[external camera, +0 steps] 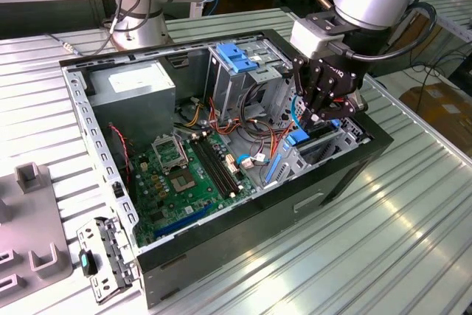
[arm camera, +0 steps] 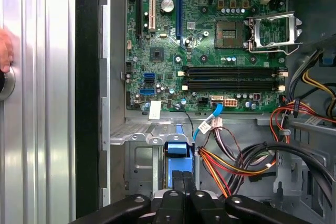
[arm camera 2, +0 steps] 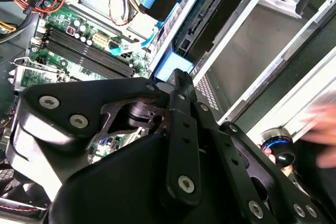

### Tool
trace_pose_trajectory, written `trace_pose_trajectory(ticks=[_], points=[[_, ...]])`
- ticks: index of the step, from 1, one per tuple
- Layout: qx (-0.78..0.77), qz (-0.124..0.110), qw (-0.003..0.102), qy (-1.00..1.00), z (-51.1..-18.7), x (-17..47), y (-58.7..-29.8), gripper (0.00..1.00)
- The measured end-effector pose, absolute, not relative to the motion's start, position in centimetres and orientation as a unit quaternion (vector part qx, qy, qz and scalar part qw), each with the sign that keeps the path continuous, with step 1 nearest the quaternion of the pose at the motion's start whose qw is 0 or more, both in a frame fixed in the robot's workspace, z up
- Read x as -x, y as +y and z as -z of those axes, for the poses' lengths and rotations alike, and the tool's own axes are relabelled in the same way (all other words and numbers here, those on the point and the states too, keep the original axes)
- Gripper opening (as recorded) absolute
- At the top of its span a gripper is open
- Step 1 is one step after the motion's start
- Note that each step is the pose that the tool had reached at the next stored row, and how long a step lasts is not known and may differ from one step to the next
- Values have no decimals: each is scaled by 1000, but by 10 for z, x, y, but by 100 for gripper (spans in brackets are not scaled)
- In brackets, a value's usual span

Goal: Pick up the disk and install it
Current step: 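Insert the disk into the insertion slot, then insert the first disk wire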

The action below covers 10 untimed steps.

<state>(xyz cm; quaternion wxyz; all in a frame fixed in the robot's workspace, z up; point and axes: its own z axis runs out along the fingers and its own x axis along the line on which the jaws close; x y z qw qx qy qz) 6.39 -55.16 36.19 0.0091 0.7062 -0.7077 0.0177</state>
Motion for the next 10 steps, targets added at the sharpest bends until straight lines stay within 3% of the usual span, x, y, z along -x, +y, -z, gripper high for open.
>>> trace_pose_trajectory(ticks=[10], points=[[-706, -18, 9, -708, -362, -65, -552, 11]])
